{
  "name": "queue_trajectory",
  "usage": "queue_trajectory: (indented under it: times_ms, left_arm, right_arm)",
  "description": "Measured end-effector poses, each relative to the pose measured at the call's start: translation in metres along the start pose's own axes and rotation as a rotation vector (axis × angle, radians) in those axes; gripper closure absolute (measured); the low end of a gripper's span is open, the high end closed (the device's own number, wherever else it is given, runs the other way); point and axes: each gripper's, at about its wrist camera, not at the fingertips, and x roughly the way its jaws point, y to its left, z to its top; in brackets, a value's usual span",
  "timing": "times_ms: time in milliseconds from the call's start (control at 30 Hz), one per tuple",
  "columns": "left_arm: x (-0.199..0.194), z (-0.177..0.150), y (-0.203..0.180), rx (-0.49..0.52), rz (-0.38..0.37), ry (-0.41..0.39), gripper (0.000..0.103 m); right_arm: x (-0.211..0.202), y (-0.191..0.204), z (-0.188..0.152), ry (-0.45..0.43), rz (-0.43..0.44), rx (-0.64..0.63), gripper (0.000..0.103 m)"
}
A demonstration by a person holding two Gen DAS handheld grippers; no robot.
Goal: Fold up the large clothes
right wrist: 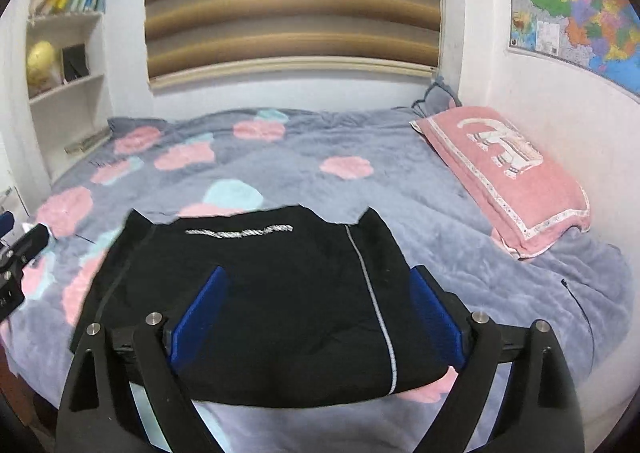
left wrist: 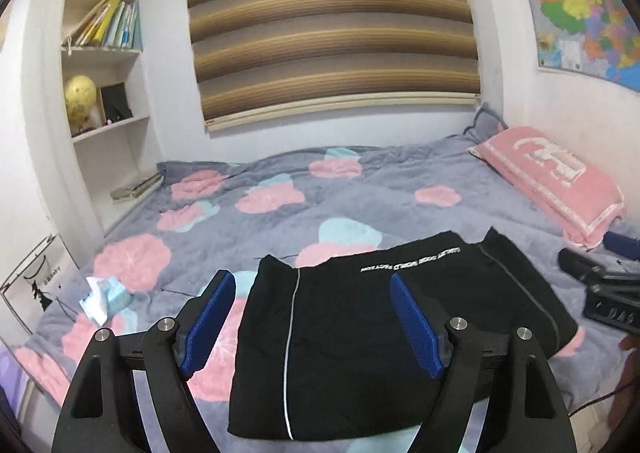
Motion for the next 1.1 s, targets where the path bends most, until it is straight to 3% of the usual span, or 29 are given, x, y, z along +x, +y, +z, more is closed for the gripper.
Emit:
queue_trajectory:
  times_ms: [200,367,800,1100]
  left_arm:
    - [-0.012,-0.002,0.001,-0.025,-0.011,0.007,0.022]
    - [-0.019,-0.012,0.002,-0.010,0.023,-0.006,0.022]
    - [0.003,-0.037,-0.002,0.000,0.078,0.091,0.022]
    - [0.010,-0.040,0.000,-0.004,0.063,0.112,0.022]
  right_arm:
    - [-0.025,0.010,-0.001,-0.012,0.013,-0.005,0.009]
    - [-0.021,0.010,-0.006,0.018,0.017,0.010,0.008]
    - [-0.002,0.009,-0.020,0.085,-0.024,0.006,0.008]
    - [0.002,0.005,-0.023,0.115,-0.023,0.015,0.008]
